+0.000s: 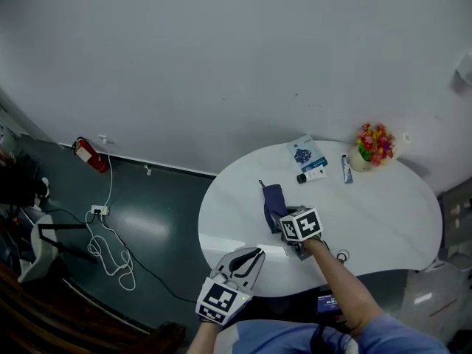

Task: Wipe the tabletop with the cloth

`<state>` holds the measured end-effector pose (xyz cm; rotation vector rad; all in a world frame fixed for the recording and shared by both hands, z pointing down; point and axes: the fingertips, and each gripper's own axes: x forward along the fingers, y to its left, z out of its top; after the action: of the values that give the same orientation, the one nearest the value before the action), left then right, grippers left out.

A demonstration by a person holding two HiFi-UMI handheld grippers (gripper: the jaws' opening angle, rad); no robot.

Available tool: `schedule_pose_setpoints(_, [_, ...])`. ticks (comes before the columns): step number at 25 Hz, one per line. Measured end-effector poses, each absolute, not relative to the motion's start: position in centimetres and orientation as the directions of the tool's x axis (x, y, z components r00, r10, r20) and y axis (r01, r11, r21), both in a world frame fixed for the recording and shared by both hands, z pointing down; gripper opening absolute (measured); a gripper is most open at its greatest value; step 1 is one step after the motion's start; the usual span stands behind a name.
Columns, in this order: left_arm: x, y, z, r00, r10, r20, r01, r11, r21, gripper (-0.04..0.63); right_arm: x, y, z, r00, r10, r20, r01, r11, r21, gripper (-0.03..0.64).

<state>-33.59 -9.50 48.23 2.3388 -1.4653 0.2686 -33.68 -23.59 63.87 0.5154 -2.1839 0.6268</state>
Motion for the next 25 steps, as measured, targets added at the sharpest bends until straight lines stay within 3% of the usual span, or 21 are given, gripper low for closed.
schedule_pose_setpoints(10, [-22.9,-15.0,48.1,0.469,-0.797,0.38,-0.883,-0.426,0.197,0.017,-15.9,-29.7,64.8,-0.548,-0.209,0.81,-0.599,0.773,-0.206,0.078])
schedule_pose_setpoints(17, [-12.0,-20.4,47.8,0.504,-0.774,0.384,-0.864,-0.449,0.228,0.017,-2.6,-35.4,65.1,-0.53,-0.233,0.815,-0.631,0.75,-0.196,0.078])
schedule_pose_setpoints(25, [-0.5,-26.0,46.8,0.548,-0.752,0.366,-0.837,-0.489,0.247,0.017,13.1,-42.4,64.4,-0.457,-0.328,0.827,-0.748,0.644,-0.158,0.078])
